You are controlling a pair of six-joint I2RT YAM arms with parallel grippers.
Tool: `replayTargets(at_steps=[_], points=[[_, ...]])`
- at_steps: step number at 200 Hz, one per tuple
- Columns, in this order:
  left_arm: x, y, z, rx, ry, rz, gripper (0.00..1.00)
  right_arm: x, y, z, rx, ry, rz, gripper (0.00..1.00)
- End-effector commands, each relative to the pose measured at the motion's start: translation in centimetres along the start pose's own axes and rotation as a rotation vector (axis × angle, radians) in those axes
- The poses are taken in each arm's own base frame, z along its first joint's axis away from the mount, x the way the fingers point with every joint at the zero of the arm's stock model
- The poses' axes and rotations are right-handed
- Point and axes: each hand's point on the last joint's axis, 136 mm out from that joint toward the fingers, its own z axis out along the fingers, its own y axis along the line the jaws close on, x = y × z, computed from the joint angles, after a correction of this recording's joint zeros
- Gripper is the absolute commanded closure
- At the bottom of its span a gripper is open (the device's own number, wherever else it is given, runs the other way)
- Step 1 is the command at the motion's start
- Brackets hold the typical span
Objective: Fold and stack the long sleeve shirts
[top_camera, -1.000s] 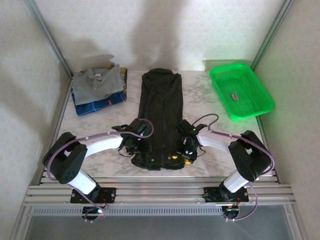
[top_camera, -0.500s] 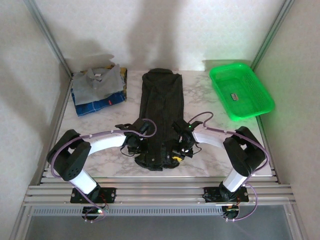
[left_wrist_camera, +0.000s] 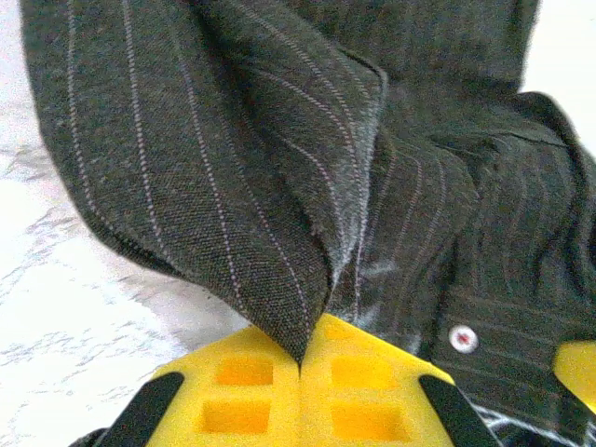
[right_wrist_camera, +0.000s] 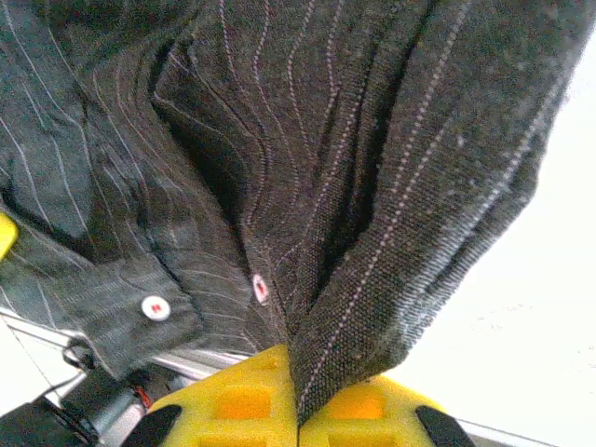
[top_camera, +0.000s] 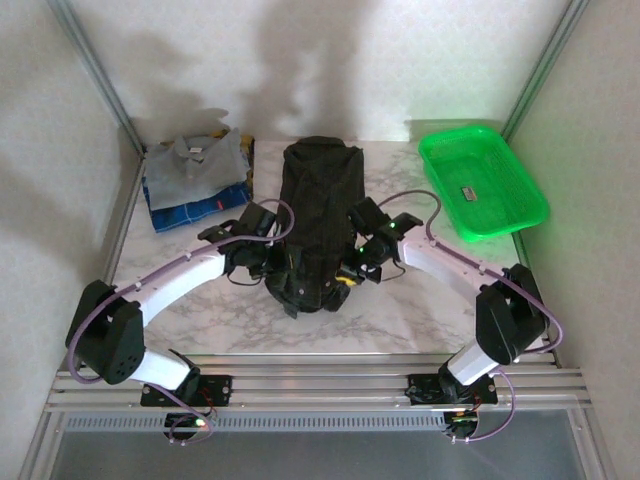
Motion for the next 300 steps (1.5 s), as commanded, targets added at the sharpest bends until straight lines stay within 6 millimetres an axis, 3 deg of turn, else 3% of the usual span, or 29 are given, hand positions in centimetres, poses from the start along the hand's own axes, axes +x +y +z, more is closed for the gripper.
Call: replayTargets(at_steps=[1,54,143,161,170,179,193,230,236,251,277,300], points=[[-2.2,-1.4,-0.3,0.085,-0.018,-0.054,1.00,-2.0,0.6,-0.5,-0.003,-0.001,-0.012,1.00],[-6.9,-1.8,1.3,0.177,-0.040,-0.136,1.00,-7.3,1.5,-0.4,-0.045,-0.002,-0.004,1.00],[-9.5,2.0,6.4,0.146,-0.007,-0.242,0.97,-13.5,-1.2,4.5,-0.019,0.062,0.048,1.00],[-9.9,2.0,6.9,0.147,-0.011,-0.250,0.89,-14.4,-1.4,5.3,-0.021,0.066,0.051,0.94],[-10.2,1.9,6.9,0.156,-0.022,-0.256,0.76,-14.8,-1.4,5.8,-0.029,0.066,0.050,0.86],[-10.4,1.8,6.6,0.159,-0.036,-0.264,0.54,-15.1,-1.3,6.0,-0.040,0.068,0.052,0.74],[-10.7,2.1,5.9,0.131,-0.060,-0.277,0.42,-15.5,-1.1,5.6,-0.053,0.055,0.052,0.61],[-10.4,4.2,1.6,-0.004,-0.164,-0.293,0.22,-15.1,-1.5,0.6,-0.039,-0.070,0.000,0.42],[-10.2,4.4,0.6,-0.020,-0.185,-0.290,0.12,-14.7,-1.8,-0.3,-0.037,-0.086,-0.007,0.41],[-9.0,5.0,-1.0,-0.028,-0.211,-0.294,0.10,-13.3,-2.6,-1.9,-0.026,-0.103,-0.026,0.38],[-6.0,4.4,-1.3,0.036,-0.196,-0.266,0.10,-10.0,-4.5,-1.6,-0.008,-0.062,-0.030,0.36],[-3.5,2.7,0.6,0.110,-0.143,-0.213,0.16,-7.5,-4.6,0.2,-0.093,-0.037,-0.016,0.36]])
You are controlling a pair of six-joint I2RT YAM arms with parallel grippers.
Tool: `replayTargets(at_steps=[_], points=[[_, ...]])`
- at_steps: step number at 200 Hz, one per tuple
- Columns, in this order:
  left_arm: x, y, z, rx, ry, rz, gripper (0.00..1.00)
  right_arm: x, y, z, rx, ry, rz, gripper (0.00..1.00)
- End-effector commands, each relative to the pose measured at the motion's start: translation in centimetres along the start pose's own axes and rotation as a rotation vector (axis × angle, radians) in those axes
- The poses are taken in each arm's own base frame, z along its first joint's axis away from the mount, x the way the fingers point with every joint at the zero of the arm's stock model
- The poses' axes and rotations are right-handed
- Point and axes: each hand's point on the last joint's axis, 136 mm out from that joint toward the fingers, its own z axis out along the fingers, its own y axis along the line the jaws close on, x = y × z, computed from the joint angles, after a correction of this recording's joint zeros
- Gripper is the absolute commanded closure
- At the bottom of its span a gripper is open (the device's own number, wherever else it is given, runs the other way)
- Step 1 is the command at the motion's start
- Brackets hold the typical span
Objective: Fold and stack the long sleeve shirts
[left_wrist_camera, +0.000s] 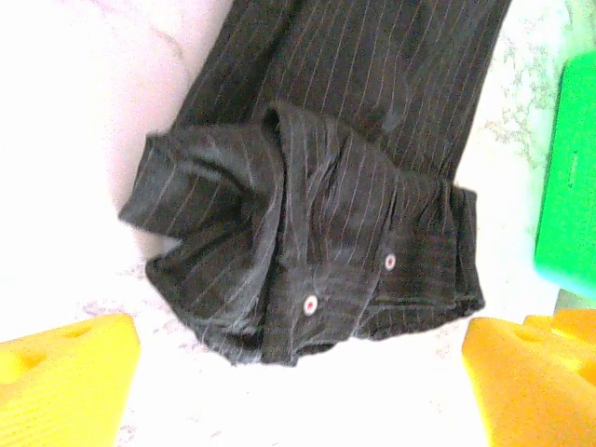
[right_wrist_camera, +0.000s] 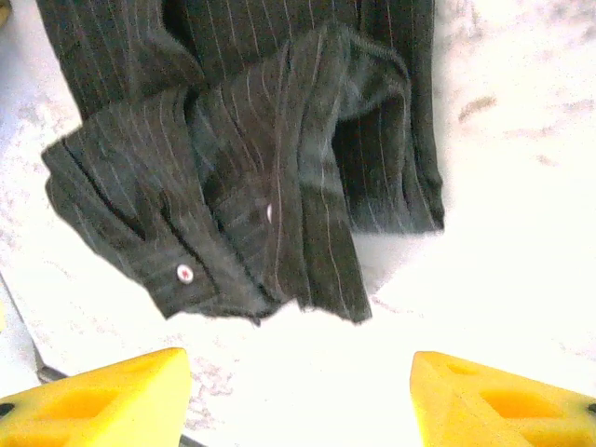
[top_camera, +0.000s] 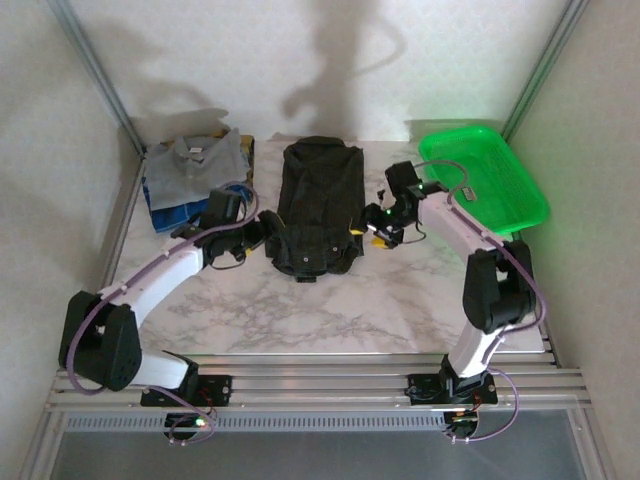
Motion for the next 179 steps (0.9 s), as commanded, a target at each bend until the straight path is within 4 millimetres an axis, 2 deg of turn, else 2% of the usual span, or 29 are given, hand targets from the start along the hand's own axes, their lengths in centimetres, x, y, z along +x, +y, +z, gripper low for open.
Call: replayTargets(at_steps=[1,16,35,65,97,118,144,164,179], points=[[3.7,0.8,2.0,0.009,0.086,0.015,0.16,3.4,-1.4,2.6,-0.031,0.074,0.020,0.36],[5.4,0.4,3.4,0.052,0.122,0.022,0.23,4.5,-0.9,4.2,-0.066,0.088,0.010,0.37],[6.1,0.6,4.9,0.069,0.140,0.000,0.35,4.9,-0.4,6.0,-0.088,0.090,0.017,0.40],[6.1,1.4,6.8,0.028,0.154,0.002,0.40,4.8,-0.1,8.3,-0.091,0.103,0.033,0.45],[6.1,2.2,8.6,-0.016,0.163,0.006,0.44,4.1,0.0,9.7,-0.069,0.108,0.032,0.52],[5.5,2.0,9.5,-0.024,0.156,0.007,0.47,3.6,0.0,10.3,-0.061,0.106,0.047,0.59],[4.8,1.2,10.4,-0.025,0.148,0.015,0.55,3.1,0.2,10.4,-0.056,0.101,0.062,0.76],[4.0,0.3,10.3,-0.033,0.134,0.036,0.73,2.8,0.7,9.8,-0.056,0.090,0.060,0.88],[3.7,-0.2,10.0,-0.036,0.131,0.045,0.83,2.7,0.9,9.1,-0.049,0.081,0.053,0.94]])
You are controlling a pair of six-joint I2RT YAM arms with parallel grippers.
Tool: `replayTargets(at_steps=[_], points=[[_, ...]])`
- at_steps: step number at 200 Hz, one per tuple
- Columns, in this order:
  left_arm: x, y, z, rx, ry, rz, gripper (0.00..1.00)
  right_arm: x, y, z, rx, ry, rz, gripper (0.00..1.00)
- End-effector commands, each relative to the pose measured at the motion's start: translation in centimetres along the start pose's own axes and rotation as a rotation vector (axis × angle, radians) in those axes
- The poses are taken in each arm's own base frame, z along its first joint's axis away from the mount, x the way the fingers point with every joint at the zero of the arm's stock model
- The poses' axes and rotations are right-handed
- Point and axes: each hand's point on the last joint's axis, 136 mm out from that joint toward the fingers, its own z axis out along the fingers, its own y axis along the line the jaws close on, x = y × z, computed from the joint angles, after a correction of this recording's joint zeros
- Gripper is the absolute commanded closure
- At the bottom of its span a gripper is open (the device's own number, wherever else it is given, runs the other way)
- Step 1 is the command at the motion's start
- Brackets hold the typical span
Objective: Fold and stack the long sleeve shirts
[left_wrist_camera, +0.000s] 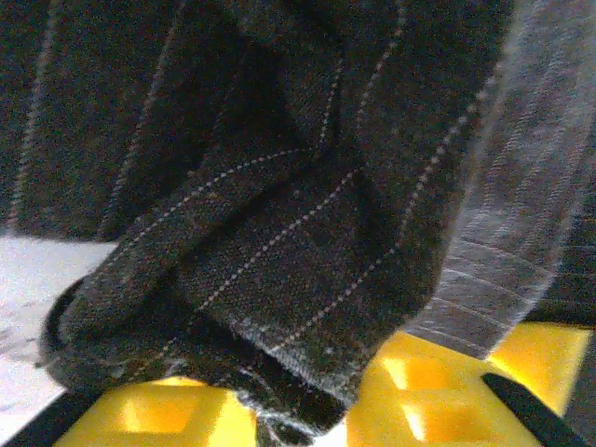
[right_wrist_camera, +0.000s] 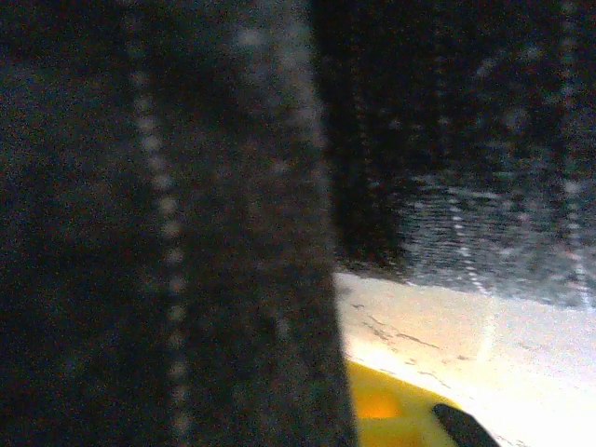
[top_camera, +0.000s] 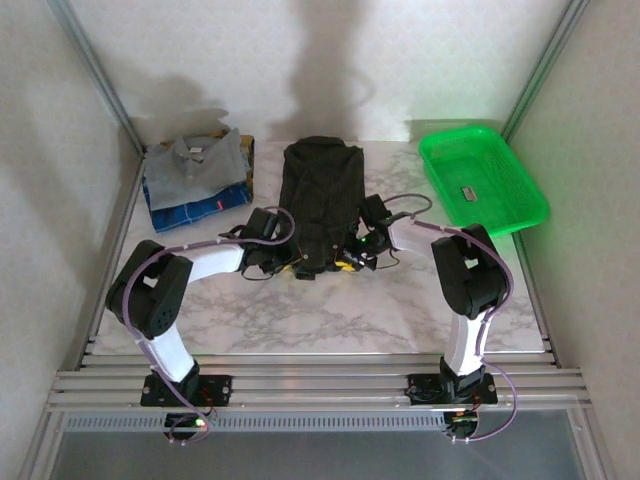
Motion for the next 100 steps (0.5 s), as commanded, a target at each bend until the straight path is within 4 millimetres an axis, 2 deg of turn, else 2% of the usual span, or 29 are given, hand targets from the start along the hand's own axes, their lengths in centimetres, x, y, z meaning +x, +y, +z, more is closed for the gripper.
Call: replayTargets(at_steps=[1,29,66,100], points=[[-1.3,-1.5,-0.6,-0.003,-0.039,0.035,0.83,-0.4,1.2,-1.1,0.003,-0.023,-0.013,0.94],[-1.4,-2.8,-1.9,0.007,-0.035,0.049,0.95,-0.5,2.5,-2.4,-0.022,-0.044,-0.014,1.00],[-1.9,-5.1,-3.6,0.056,-0.033,0.050,0.95,-1.5,5.2,-4.7,-0.065,-0.077,-0.032,1.00],[-2.9,-6.6,-4.3,0.092,-0.023,0.037,0.95,-2.4,7.1,-5.8,-0.094,-0.073,-0.037,1.00]])
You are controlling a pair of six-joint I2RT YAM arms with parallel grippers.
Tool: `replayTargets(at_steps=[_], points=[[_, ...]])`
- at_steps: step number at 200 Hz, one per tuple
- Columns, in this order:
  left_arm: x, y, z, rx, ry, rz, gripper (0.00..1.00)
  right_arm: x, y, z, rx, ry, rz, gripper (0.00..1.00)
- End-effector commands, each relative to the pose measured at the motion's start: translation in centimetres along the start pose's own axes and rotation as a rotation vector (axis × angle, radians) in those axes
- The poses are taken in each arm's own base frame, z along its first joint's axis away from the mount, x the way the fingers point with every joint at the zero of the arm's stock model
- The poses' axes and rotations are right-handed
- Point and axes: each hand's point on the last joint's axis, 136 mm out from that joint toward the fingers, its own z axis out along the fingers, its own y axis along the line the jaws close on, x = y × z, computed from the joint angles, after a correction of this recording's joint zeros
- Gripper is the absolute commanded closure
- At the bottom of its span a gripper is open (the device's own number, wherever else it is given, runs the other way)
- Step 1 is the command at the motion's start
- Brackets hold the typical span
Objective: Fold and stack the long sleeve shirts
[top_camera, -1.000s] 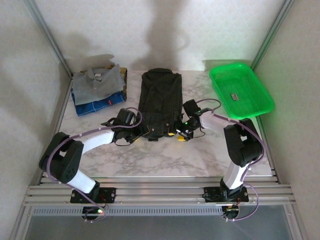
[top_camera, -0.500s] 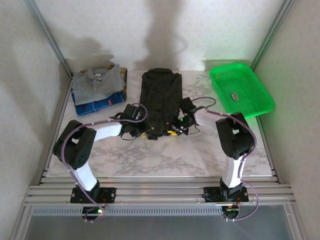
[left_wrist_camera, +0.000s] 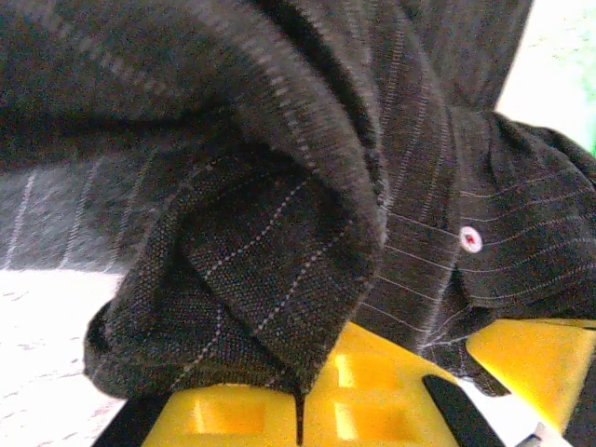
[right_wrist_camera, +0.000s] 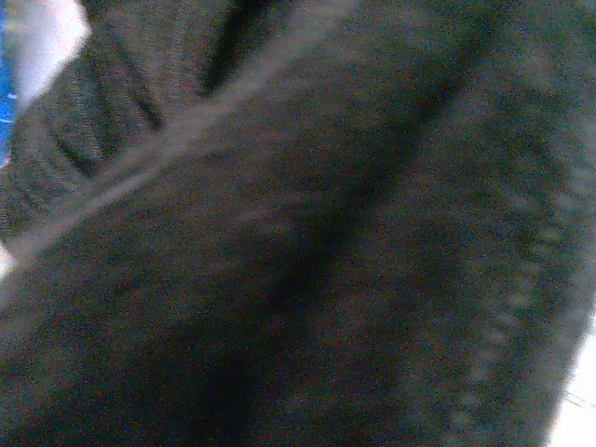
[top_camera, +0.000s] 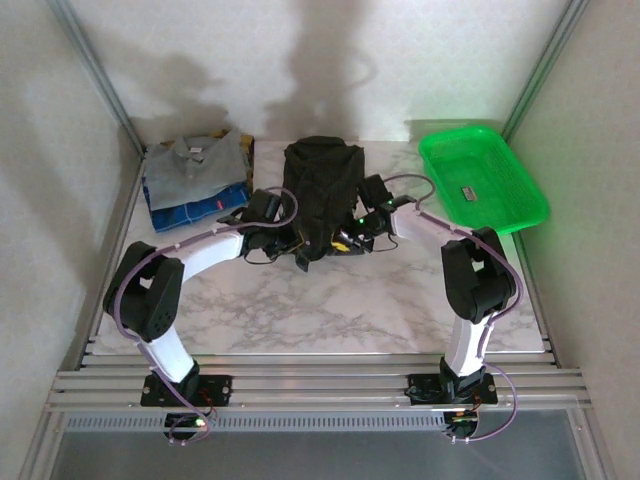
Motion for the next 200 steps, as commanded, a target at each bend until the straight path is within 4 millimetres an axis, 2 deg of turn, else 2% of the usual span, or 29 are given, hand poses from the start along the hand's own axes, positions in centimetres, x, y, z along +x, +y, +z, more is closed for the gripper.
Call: replayTargets(at_steps=[1,66,99,122,145,160,174,200], points=[[-0.9,-2.2,-1.7,0.051,0.001,0.003,0.95,-0.4,1.8,-1.6,-0.024,-0.003,0.003,1.00],[-3.2,-3.5,-1.0,0.104,0.021,-0.024,0.95,-2.9,2.5,-2.2,-0.038,-0.030,0.021,1.00],[-4.3,-3.0,0.1,0.108,0.030,-0.056,0.92,-4.2,2.1,-1.7,-0.045,-0.022,0.042,1.00],[-4.9,-1.8,1.4,0.095,0.042,-0.090,0.87,-5.1,1.6,-0.6,-0.049,-0.007,0.073,0.99],[-5.7,-1.2,2.2,0.099,0.035,-0.121,0.77,-6.5,1.1,0.4,-0.060,-0.006,0.109,0.97],[-6.5,-1.6,2.4,0.115,0.019,-0.136,0.75,-7.7,0.9,1.2,-0.073,-0.011,0.133,0.96],[-6.9,-2.3,2.6,0.148,0.017,-0.156,0.68,-9.1,1.3,1.3,-0.094,-0.026,0.143,0.93],[-7.6,-3.4,2.4,0.194,0.002,-0.187,0.43,-11.1,2.7,1.4,-0.136,-0.037,0.141,0.74]])
